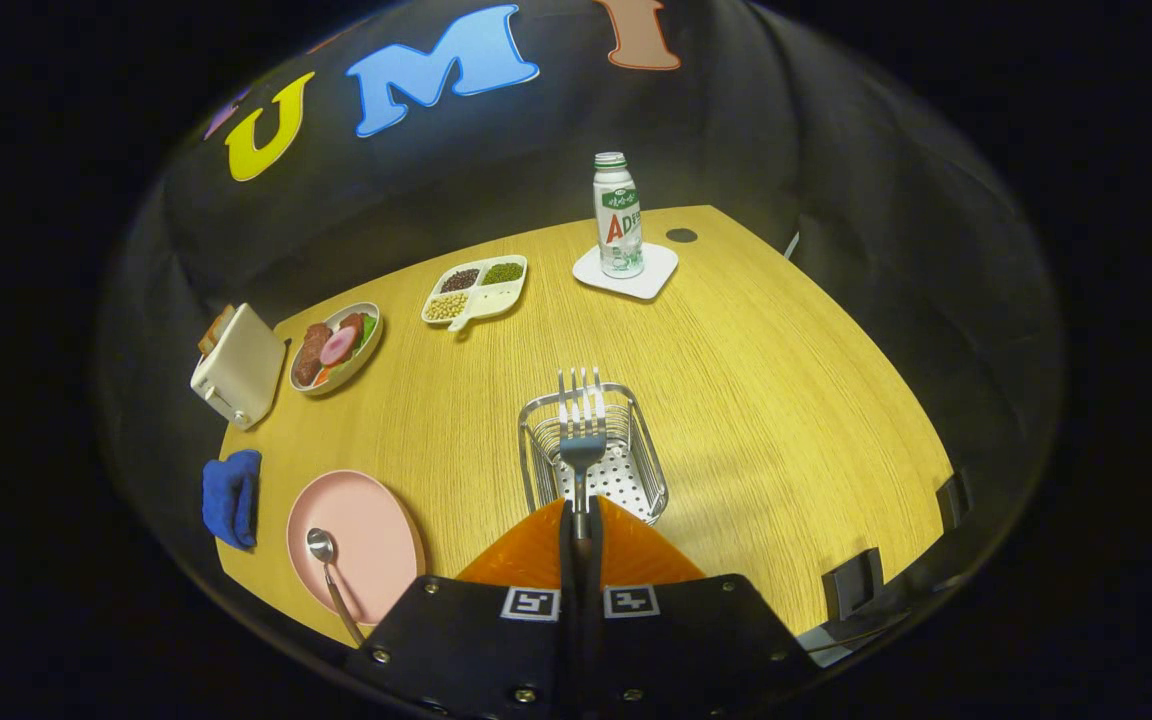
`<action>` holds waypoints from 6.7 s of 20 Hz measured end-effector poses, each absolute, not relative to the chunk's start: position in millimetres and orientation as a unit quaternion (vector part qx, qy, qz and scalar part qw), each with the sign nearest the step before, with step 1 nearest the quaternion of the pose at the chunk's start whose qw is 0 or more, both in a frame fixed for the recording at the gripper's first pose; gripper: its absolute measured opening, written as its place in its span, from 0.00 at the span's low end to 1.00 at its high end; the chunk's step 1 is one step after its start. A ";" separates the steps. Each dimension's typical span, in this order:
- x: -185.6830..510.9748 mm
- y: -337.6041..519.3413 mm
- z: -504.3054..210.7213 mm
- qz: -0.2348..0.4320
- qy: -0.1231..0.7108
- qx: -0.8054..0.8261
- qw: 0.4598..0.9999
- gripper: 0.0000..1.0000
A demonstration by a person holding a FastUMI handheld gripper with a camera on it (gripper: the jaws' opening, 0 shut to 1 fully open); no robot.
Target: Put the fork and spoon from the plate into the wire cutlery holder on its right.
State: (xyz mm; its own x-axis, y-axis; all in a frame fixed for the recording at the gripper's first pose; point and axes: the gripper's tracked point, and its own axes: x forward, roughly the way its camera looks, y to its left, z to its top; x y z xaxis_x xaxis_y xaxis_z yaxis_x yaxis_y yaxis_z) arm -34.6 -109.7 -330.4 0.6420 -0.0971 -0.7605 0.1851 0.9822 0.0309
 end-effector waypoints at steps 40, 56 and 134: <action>-19.2 -66.5 -276.2 -0.046 0.398 0.070 0.914 0.99; -12.3 64.9 -290.5 0.093 0.406 0.022 0.909 0.99; -60.5 -44.9 -327.0 0.022 0.436 0.163 0.885 0.06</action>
State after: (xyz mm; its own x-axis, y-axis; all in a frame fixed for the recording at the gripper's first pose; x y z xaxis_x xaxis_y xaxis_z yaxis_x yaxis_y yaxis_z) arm -60.5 -44.9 -327.0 0.6189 0.1808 -0.7644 0.1032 0.9460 0.3073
